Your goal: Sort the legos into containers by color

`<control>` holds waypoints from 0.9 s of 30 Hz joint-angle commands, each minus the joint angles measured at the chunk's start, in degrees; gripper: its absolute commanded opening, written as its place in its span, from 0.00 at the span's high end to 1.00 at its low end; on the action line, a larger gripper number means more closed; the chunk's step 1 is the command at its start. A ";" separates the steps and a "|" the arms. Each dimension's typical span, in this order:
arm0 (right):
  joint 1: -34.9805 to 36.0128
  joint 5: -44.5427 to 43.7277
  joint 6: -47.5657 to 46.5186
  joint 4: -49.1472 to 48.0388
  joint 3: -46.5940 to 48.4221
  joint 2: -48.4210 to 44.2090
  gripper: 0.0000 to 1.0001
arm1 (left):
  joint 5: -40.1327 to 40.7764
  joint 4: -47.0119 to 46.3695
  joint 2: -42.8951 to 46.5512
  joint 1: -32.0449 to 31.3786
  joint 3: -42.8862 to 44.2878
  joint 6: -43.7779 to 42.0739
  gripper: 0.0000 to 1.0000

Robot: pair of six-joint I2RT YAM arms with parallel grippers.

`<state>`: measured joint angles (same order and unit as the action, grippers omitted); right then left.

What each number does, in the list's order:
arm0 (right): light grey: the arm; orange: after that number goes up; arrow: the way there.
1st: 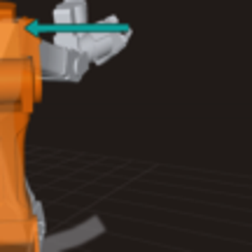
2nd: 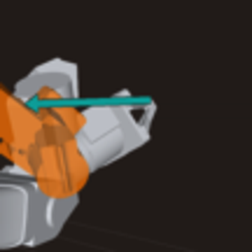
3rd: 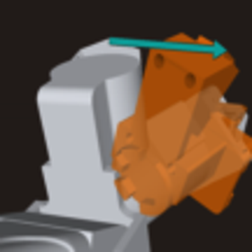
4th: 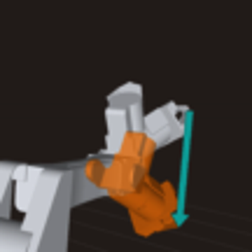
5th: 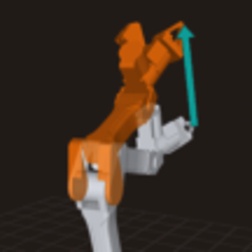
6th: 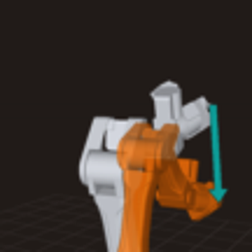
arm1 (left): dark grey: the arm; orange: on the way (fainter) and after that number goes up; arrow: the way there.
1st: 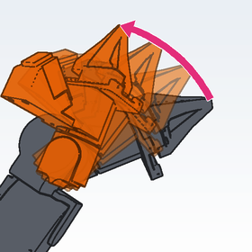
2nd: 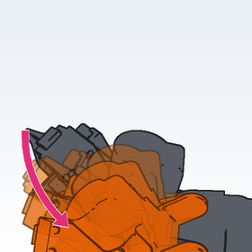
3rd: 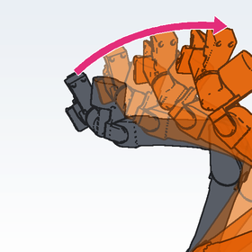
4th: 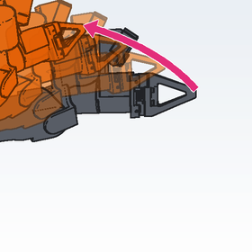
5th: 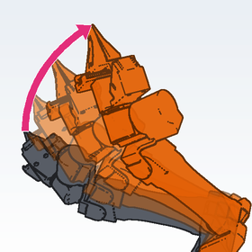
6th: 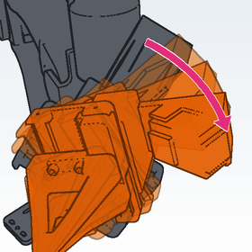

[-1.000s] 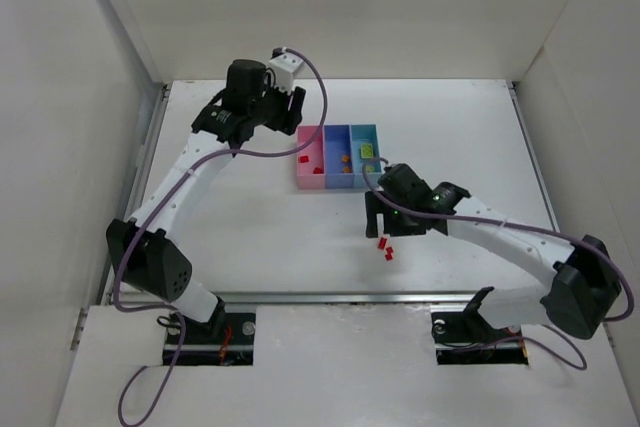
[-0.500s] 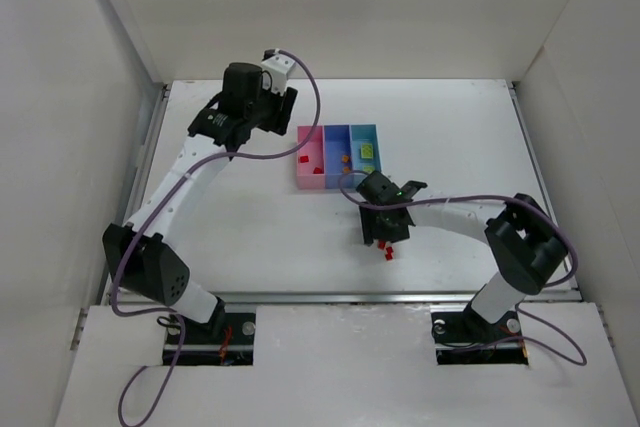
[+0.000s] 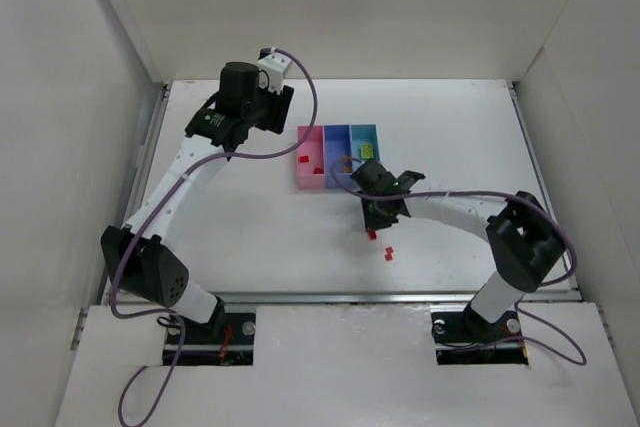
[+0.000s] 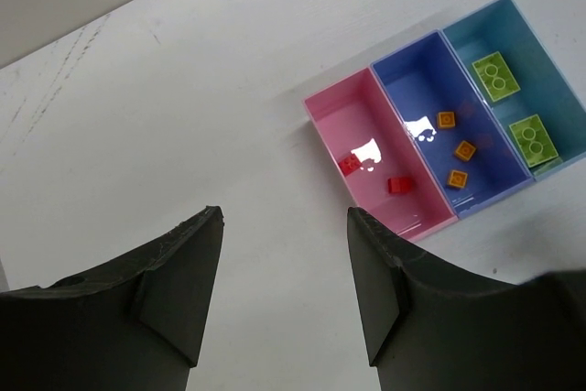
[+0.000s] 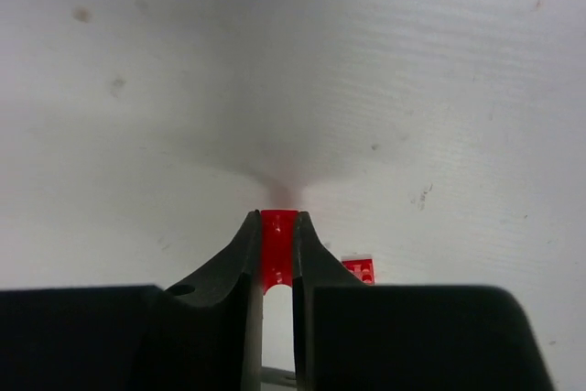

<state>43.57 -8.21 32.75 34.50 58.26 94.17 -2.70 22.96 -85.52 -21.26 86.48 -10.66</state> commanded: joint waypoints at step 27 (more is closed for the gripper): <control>-2.70 -2.63 -13.77 -3.12 66.81 34.50 0.52 | 17.11 -5.12 8.00 7.11 -4.12 1.43 0.32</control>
<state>41.56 -11.97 19.64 33.06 120.62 131.31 14.81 19.92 -78.96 -14.44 82.83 -10.00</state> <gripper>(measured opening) 0.413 0.676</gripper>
